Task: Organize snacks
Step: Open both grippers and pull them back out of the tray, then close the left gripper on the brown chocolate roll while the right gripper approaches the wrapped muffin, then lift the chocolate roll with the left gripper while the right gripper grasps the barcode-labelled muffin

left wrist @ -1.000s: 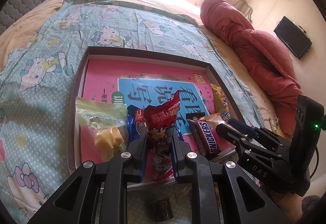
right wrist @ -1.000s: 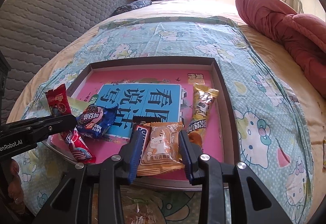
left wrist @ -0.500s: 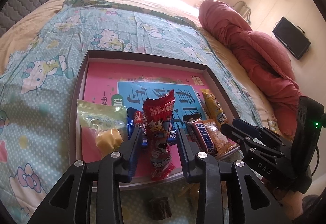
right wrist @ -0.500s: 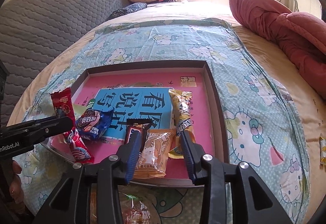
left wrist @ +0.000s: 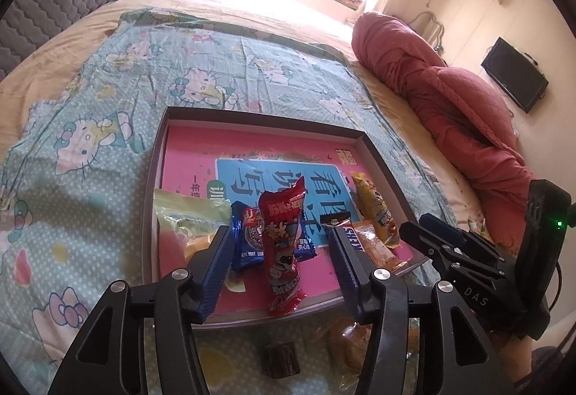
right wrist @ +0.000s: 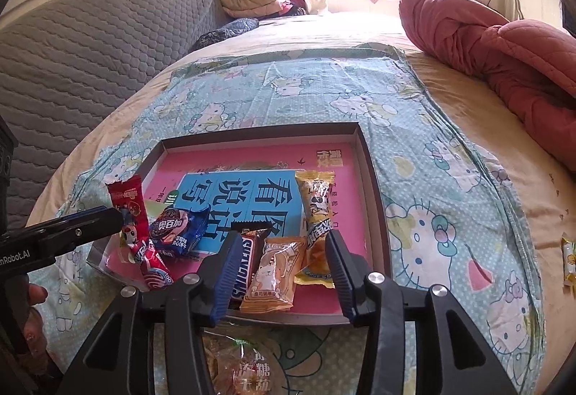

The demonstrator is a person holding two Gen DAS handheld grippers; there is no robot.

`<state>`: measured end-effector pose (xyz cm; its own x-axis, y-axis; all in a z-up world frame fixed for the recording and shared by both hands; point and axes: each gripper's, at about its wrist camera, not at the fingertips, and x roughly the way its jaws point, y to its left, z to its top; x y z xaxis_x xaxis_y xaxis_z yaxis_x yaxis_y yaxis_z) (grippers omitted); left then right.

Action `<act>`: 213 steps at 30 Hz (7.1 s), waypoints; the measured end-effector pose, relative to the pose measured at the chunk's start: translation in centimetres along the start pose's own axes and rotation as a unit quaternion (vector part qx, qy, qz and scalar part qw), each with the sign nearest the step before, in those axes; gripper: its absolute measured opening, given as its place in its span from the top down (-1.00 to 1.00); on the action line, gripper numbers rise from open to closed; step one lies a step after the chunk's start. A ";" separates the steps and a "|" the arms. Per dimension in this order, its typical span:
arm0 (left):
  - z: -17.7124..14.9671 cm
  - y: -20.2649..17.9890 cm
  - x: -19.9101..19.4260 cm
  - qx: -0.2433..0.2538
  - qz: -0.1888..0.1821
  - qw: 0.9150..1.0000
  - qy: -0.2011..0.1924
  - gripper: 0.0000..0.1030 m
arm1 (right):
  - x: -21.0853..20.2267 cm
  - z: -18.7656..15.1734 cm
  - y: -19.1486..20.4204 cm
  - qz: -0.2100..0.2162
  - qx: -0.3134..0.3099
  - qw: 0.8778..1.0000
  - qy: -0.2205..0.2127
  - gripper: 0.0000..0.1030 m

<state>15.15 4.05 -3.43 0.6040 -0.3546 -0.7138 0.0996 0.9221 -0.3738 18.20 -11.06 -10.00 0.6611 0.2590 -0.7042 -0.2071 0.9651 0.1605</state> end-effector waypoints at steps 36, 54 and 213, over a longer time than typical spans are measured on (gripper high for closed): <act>-1.3 -0.5 -4.8 0.020 0.036 0.999 -0.022 -0.34 | -5.2 0.2 0.9 0.028 -0.014 0.999 -0.045 -0.23; -2.7 -1.5 -5.9 0.031 0.048 0.998 -0.009 -0.34 | -8.0 -0.2 0.8 0.042 -0.014 0.997 -0.061 -0.29; -8.6 -4.1 -0.8 0.062 0.078 0.993 0.062 0.47 | -4.1 -9.0 -2.4 0.038 0.088 0.992 0.081 0.35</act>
<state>7.41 -0.75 -6.42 0.5187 -0.2145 -0.8276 0.1127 0.9767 -0.1824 9.55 -14.79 -13.70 0.5203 0.3351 -0.7855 -0.1139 0.9388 0.3250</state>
